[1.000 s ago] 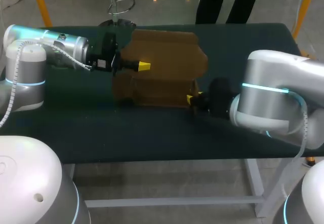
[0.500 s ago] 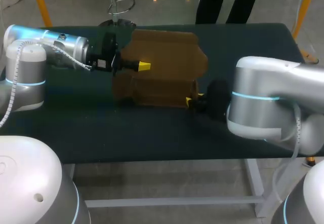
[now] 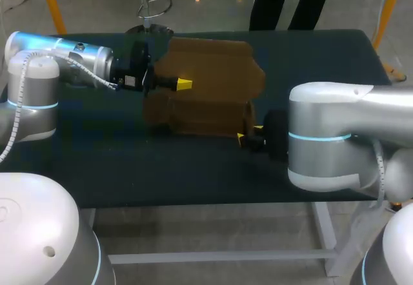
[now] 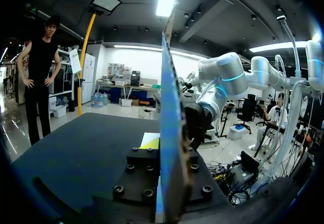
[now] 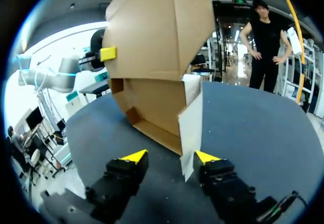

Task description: Assemble the packaging by folding the flat box into shape, placing the metal phone stand inside, and closing the box properly

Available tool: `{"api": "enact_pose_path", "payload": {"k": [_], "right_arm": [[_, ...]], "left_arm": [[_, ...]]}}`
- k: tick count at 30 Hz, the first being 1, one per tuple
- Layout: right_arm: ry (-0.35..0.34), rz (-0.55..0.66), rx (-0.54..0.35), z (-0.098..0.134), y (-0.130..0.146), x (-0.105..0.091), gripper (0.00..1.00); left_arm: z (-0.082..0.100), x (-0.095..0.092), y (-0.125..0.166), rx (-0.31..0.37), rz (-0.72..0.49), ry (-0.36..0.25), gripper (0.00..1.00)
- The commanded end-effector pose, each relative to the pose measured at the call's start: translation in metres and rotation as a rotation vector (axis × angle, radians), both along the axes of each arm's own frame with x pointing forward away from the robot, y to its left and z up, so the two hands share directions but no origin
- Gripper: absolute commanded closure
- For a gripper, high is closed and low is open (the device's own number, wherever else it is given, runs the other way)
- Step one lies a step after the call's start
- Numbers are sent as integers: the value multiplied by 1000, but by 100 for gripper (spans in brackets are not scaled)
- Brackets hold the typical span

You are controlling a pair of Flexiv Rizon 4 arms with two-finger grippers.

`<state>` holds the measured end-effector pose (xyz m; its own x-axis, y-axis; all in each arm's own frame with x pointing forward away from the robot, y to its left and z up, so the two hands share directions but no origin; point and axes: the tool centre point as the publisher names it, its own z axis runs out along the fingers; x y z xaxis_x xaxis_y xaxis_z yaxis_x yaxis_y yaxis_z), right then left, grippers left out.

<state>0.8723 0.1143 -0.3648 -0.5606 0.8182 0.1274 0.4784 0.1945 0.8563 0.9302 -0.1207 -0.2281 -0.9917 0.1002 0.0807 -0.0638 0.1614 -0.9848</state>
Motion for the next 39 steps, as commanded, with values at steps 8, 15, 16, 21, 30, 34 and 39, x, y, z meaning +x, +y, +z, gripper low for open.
{"api": "enact_pose_path", "payload": {"k": [8,15,16,21,30,34,39], "right_arm": [[34,115,-35,10,-31,-33,37],[19,233,-81,13,-43,-46,41],[13,244,-82,13,-45,-47,40],[-2,282,-102,17,-53,-47,42],[-21,304,-95,19,-68,-47,41],[-24,314,-93,16,-70,-43,42],[-21,319,-87,16,-70,-39,42]], "left_arm": [[-2,0,0,2,-2,1,100],[-2,0,0,2,-2,1,100],[-2,0,0,2,-2,1,100],[-2,0,0,2,-2,1,100],[-2,0,0,2,-2,1,100],[-2,0,0,2,-2,1,100],[-2,0,0,2,-2,1,100]]}}
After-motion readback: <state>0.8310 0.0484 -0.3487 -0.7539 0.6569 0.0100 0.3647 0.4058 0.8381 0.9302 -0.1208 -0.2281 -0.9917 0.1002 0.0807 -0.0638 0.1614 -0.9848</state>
